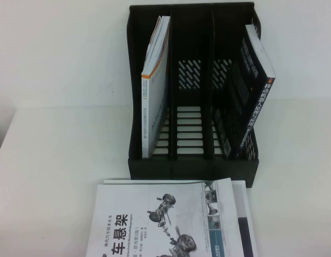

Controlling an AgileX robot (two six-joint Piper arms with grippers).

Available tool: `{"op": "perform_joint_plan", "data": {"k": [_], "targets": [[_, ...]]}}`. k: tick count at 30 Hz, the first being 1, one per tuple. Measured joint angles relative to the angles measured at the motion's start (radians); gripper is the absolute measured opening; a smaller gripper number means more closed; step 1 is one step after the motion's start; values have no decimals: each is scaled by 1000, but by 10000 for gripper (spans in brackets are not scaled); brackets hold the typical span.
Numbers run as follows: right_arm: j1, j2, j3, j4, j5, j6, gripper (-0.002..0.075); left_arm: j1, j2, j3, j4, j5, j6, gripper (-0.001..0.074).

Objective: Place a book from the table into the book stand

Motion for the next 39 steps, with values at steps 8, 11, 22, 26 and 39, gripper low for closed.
{"op": "perform_joint_plan", "data": {"k": [8,11,22,26,39], "targets": [[0,0,0,0,0,0,-3,0,0,0,0,-2,0,-4],[0,0,0,0,0,0,-3,0,0,0,0,-6,0,-4],[0,0,0,0,-6,0,-3,0,0,0,0,-14,0,-4],[0,0,7,0,-52,0,-3,0,0,4,0,-50,0,-4],[0,0,7,0,-362,0,-3,0,0,5,0,-477,0,-4]]}}
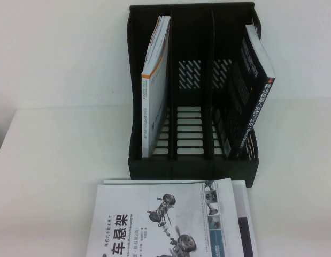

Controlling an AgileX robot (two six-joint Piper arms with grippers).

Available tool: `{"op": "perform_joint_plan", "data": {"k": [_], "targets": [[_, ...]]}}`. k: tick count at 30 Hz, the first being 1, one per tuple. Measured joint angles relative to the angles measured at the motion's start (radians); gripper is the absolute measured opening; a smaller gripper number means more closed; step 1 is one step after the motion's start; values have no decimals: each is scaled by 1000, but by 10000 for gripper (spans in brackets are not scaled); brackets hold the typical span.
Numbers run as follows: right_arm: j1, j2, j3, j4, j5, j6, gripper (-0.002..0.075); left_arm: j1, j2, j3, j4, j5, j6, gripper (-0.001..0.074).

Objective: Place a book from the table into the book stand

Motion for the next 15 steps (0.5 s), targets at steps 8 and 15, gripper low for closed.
{"op": "perform_joint_plan", "data": {"k": [8,15], "targets": [[0,0,0,0,-88,-17,-3,0,0,0,0,-318,0,-4],[0,0,1,25,-114,-21,-3,0,0,0,-21,-345,43,-4]]}}
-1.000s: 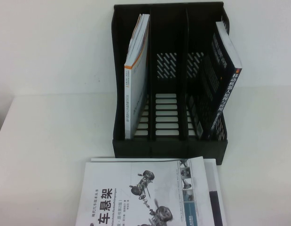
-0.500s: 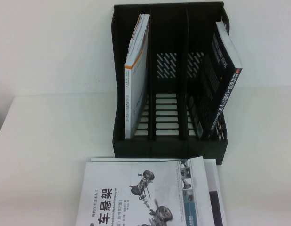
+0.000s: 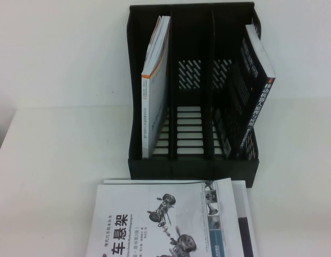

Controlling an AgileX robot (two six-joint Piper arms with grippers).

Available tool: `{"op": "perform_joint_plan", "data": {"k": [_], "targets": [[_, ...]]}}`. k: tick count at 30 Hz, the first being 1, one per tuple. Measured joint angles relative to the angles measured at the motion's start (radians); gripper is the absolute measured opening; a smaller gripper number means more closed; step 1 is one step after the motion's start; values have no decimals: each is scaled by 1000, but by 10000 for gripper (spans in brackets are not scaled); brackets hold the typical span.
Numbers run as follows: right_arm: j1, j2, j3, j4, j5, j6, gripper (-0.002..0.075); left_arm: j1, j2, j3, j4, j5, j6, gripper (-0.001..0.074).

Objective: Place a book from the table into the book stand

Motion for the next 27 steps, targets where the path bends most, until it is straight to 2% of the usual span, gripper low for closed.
{"op": "perform_joint_plan", "data": {"k": [7,9,13,19,24,27], "targets": [[0,0,-6,40,-195,-1,-3,0,0,-2,-123,120,113,-4],[0,0,-45,45,-123,-6,-2,0,0,-42,-162,221,146,-4],[0,3,-204,20,135,-15,-2,0,14,-214,-185,491,237,-4],[0,143,-433,-39,507,-19,-2,0,171,-459,-110,797,275,-4],[0,317,-584,-1,764,-23,-2,0,299,-519,-111,829,270,-4],[0,392,-604,109,763,-67,-2,0,370,-501,-166,842,216,-4]]}}
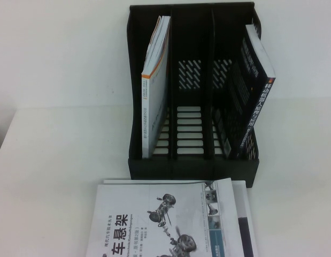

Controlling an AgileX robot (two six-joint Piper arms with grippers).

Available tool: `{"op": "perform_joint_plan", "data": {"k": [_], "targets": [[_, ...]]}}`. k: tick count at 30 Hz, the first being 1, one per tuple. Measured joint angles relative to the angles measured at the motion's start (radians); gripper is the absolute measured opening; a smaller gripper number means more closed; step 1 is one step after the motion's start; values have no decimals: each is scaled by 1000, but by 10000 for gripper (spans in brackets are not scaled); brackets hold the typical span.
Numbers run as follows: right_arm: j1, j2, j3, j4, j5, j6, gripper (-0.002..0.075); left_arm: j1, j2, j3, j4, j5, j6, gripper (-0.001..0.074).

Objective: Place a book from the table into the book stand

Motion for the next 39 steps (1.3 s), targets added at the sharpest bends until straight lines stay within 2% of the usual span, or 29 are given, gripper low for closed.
{"op": "perform_joint_plan", "data": {"k": [3,7,14,17,24,29,34,39], "targets": [[0,49,19,139,-54,-26,-2,0,109,2,-128,79,-39,-4],[0,152,40,304,-34,-141,-2,0,284,2,-313,197,40,-4],[0,449,45,632,46,-484,-2,0,565,2,-656,228,325,-4],[30,597,45,713,34,-577,-2,0,668,2,-826,238,483,-4],[266,918,31,755,-127,-631,-2,0,818,2,-1124,256,720,-4],[420,1077,-48,763,-213,-630,-2,0,849,2,-1174,246,779,-4],[469,1198,-113,769,-229,-630,-2,0,851,2,-1177,230,790,-4],[474,1244,-125,754,-238,-628,-2,0,851,2,-1177,179,790,-4]]}}
